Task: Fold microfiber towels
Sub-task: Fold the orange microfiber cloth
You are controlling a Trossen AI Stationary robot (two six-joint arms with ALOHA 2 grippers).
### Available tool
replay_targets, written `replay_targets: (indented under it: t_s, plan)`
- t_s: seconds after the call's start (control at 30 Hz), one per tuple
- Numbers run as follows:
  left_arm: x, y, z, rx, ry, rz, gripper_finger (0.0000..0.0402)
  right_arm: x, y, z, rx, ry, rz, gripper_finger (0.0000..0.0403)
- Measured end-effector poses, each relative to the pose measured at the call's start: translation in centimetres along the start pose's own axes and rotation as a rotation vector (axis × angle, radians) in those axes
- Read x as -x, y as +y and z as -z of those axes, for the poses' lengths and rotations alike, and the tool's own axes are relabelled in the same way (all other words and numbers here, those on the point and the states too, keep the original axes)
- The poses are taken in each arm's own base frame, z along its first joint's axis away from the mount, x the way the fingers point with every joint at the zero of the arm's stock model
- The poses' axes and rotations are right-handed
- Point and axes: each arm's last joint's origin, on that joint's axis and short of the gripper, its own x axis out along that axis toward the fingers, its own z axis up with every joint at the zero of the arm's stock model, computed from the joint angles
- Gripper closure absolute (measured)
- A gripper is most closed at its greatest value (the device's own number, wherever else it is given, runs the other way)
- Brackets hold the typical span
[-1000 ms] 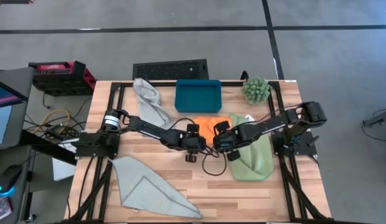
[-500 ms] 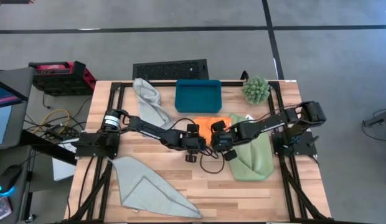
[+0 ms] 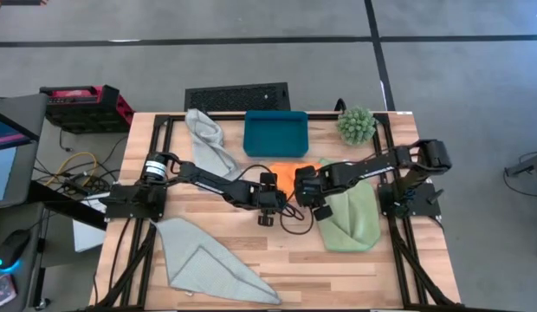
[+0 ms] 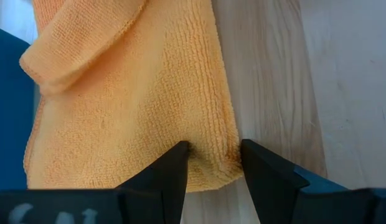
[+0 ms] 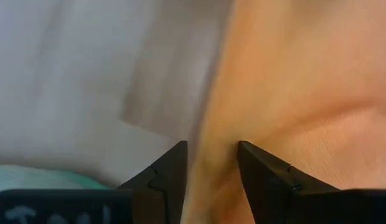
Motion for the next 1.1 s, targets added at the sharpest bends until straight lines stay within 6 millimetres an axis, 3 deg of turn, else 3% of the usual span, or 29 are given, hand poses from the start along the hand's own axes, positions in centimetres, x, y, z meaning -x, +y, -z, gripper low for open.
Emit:
replay_targets:
  t_s: [0.47,0.93,1.1]
  plan:
    - [0.0,0.0,0.0,0.0,0.001,-0.002,0.0258,0.5,0.0,1.9,-0.183,0.238,0.216,0.0239]
    - [0.0,0.0,0.0,0.001,0.0,0.0,0.0258,1.8,-0.4,1.9,-0.349,0.213,0.336,0.0239]
    - [0.0,0.0,0.0,0.009,-0.001,0.0,0.0258,3.7,-0.1,1.1,-0.328,0.136,0.351,0.0239]
